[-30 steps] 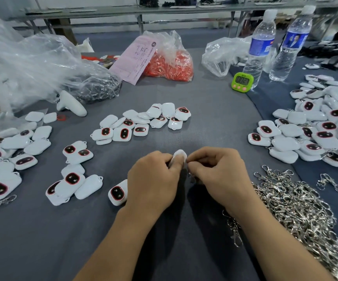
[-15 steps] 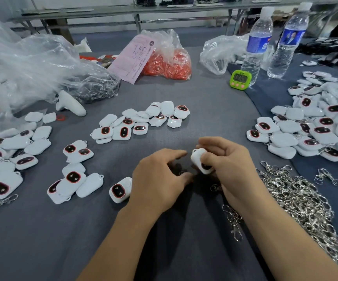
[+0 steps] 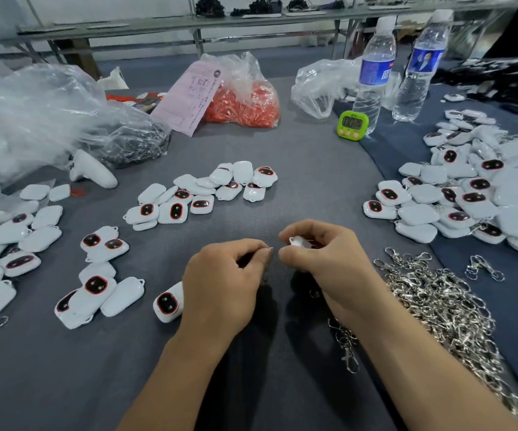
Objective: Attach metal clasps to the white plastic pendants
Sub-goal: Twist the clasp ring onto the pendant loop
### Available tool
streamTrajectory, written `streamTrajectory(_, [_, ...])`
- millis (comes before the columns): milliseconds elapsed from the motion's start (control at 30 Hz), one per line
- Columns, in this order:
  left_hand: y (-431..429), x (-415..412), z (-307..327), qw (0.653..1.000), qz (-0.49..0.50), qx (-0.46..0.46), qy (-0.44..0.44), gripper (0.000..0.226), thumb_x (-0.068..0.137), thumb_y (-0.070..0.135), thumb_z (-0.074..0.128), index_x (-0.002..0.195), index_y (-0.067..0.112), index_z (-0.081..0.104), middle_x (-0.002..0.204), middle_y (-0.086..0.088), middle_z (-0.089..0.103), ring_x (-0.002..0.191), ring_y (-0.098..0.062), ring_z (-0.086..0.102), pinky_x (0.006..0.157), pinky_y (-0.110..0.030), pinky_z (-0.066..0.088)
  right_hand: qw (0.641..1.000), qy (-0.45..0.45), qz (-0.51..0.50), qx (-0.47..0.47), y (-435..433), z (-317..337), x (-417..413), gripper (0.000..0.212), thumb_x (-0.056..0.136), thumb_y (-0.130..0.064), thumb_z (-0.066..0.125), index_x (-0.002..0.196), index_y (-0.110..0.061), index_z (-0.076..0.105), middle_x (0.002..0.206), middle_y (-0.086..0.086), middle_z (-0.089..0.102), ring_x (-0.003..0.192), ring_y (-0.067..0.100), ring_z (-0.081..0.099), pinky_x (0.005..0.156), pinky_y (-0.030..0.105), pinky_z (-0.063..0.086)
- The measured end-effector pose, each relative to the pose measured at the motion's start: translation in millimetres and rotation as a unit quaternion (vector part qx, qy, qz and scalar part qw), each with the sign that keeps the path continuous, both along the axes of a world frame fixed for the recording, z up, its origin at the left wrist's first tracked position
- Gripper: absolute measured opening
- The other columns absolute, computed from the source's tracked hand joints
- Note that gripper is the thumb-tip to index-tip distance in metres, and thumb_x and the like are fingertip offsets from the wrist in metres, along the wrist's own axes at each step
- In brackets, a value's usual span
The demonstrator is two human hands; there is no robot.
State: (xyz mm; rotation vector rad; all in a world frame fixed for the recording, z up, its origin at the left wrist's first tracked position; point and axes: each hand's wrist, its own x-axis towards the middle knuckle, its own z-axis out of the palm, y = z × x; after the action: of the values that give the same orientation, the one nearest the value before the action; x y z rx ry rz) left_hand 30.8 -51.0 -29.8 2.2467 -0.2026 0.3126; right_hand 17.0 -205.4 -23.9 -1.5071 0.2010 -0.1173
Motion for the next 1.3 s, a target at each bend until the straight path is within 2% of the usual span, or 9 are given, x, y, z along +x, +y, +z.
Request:
streamTrajectory(100, [-5.0,1.6,0.1,0.991,-0.048,-0.115,0.051,0.014,0.088,0.024,0.073,0.079,0.033,0.079,0.069,0.018,0.072,0.065,0.002,0.067,0.061,-0.015,0.05,1.0,0.014,0.006,-0.003,4.8,1.3,0.9,0.016,0.074,-0.002,0.075,0.072,-0.017,0.075,0.064,0.002,0.059,0.064,0.018,0.047,0.058,0.034,0.037])
streamTrajectory(333, [-2.0,3.7,0.8,0.983,-0.043,-0.169,0.05,0.022,0.081,0.02,0.081,0.078,0.041,0.078,0.068,0.017,0.074,0.065,0.0,0.071,0.062,-0.014,0.053,0.997,0.016,0.032,-0.064,4.7,3.7,1.4,0.019,0.086,-0.005,0.068,0.069,-0.014,0.072,0.061,0.004,0.056,0.061,0.018,0.048,0.055,0.032,0.037])
streamTrajectory(533, [-4.5,2.7,1.5,0.991,-0.018,-0.131,0.028,0.023,0.084,0.021,0.077,0.075,0.042,0.076,0.075,0.023,0.072,0.075,0.006,0.067,0.067,-0.007,0.047,0.981,-0.004,0.017,-0.192,7.4,0.4,1.4,0.017,0.084,-0.014,0.066,0.071,-0.02,0.074,0.059,-0.006,0.065,0.054,0.005,0.053,0.056,0.025,0.043])
streamTrajectory(633, [-4.4,1.8,2.6,0.998,0.002,-0.065,-0.006,0.025,0.084,0.022,0.077,0.079,0.046,0.074,0.089,0.016,0.069,0.09,0.007,0.06,0.078,-0.001,0.038,0.959,-0.029,0.003,-0.282,7.6,-1.2,-1.4,0.009,0.079,-0.023,0.072,0.075,-0.029,0.076,0.066,-0.014,0.07,0.063,0.0,0.063,0.056,0.013,0.044])
streamTrajectory(700, [-3.1,1.2,2.4,0.999,-0.008,-0.037,-0.027,0.024,0.084,0.019,0.078,0.086,0.043,0.076,0.094,0.013,0.066,0.093,0.005,0.059,0.08,0.001,0.035,0.951,-0.037,-0.006,-0.307,7.1,-2.5,-2.6,0.008,0.077,-0.024,0.075,0.077,-0.032,0.078,0.069,-0.018,0.071,0.07,-0.002,0.065,0.059,0.012,0.047])
streamTrajectory(900, [-2.7,-2.2,1.5,0.997,-0.028,-0.046,-0.055,0.036,0.079,0.01,0.082,0.102,0.038,0.078,0.09,0.015,0.071,0.087,0.009,0.065,0.079,-0.001,0.043,0.951,-0.032,-0.042,-0.304,5.7,-3.7,1.6,0.01,0.074,-0.023,0.074,0.068,-0.031,0.073,0.06,-0.017,0.065,0.061,0.0,0.059,0.058,0.017,0.042])
streamTrajectory(1000, [-3.5,-2.2,2.7,0.995,-0.02,-0.089,-0.031,0.037,0.077,0.011,0.082,0.094,0.043,0.076,0.08,0.024,0.074,0.08,0.012,0.067,0.078,-0.005,0.047,0.959,-0.031,-0.04,-0.281,5.7,-4.1,2.6,0.011,0.075,-0.02,0.073,0.067,-0.028,0.073,0.06,-0.015,0.067,0.058,0.0,0.059,0.058,0.018,0.044])
streamTrajectory(1100, [-3.4,-0.9,3.0,0.992,-0.026,-0.121,-0.01,0.033,0.079,0.01,0.081,0.092,0.041,0.077,0.077,0.036,0.069,0.077,0.014,0.067,0.072,0.0,0.044,0.96,-0.026,-0.036,-0.275,4.9,-3.1,2.1,0.009,0.074,-0.022,0.078,0.069,-0.028,0.075,0.063,-0.014,0.07,0.061,0.0,0.063,0.061,0.02,0.049])
streamTrajectory(1300, [-4.3,-2.8,1.3,0.996,-0.031,-0.07,-0.04,0.021,0.083,0.016,0.079,0.093,0.034,0.08,0.084,0.031,0.072,0.082,0.013,0.067,0.077,-0.004,0.048,0.951,-0.027,-0.03,-0.306,4.1,-2.1,0.4,0.012,0.075,-0.022,0.079,0.068,-0.032,0.075,0.063,-0.016,0.069,0.064,0.0,0.064,0.063,0.02,0.049])
